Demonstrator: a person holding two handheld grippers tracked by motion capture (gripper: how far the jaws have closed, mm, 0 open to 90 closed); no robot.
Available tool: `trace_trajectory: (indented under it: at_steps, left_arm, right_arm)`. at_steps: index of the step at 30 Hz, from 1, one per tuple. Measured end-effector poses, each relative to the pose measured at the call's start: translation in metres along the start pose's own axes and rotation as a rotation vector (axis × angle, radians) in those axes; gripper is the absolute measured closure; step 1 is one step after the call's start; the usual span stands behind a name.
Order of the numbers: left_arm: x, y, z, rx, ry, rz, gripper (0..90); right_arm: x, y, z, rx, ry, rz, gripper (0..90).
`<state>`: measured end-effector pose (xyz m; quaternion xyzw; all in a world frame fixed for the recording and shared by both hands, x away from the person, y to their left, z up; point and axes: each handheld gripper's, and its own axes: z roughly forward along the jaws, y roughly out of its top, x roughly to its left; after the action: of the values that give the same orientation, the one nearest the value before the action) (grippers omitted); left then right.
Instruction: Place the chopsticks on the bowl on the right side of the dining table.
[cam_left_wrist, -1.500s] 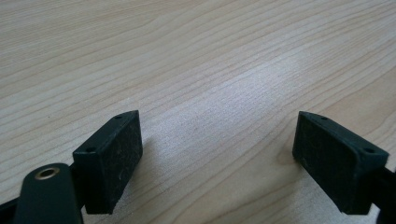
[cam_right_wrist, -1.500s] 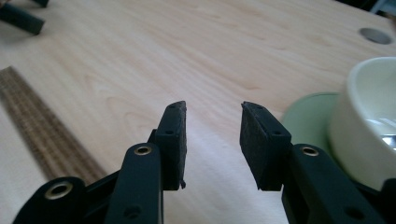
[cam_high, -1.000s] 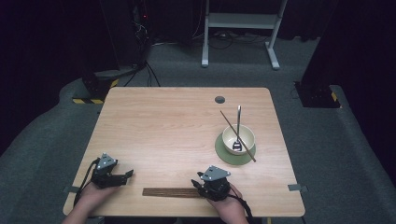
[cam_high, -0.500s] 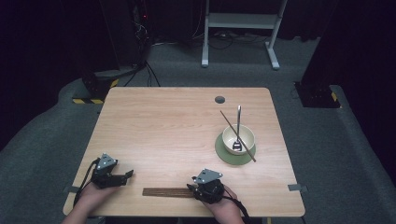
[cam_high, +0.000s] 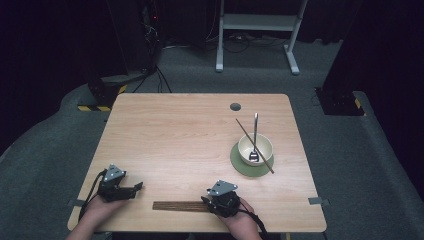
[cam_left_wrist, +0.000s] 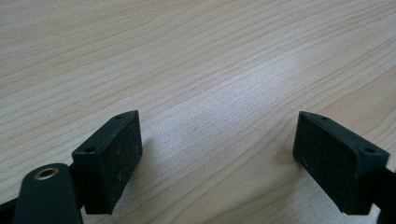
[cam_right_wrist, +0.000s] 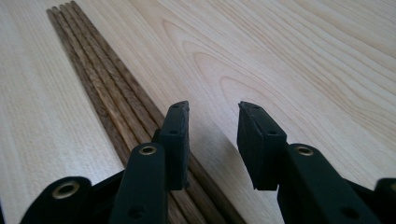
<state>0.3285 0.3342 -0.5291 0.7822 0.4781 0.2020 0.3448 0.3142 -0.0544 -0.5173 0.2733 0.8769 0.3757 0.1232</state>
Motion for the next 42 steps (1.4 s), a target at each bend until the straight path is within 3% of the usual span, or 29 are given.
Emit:
trace_trajectory:
  at_steps: [5,12,26,33,42]
  left_arm:
    - [0.000,0.000,0.000,0.001,0.001,0.001,15.7]
    - [0.000,0.000,0.000,0.000,0.000,-0.001,15.7]
    - [0.000,0.000,0.000,-0.001,-0.003,-0.002,15.7]
    - [0.000,0.000,0.000,-0.001,-0.003,-0.002,15.7]
    - [0.000,0.000,0.000,0.000,0.000,0.002,15.7]
  right_arm:
    - [-0.004,0.000,-0.003,-0.015,0.013,0.030,64.1]
    - [0.005,0.002,-0.002,-0.009,0.040,-0.010,63.9]
    - [0.003,0.001,0.001,0.004,0.053,0.000,64.1]
    - [0.000,0.000,0.001,0.015,0.031,0.012,64.1]
    - [-0.016,-0.004,0.000,0.022,-0.011,0.062,66.9]
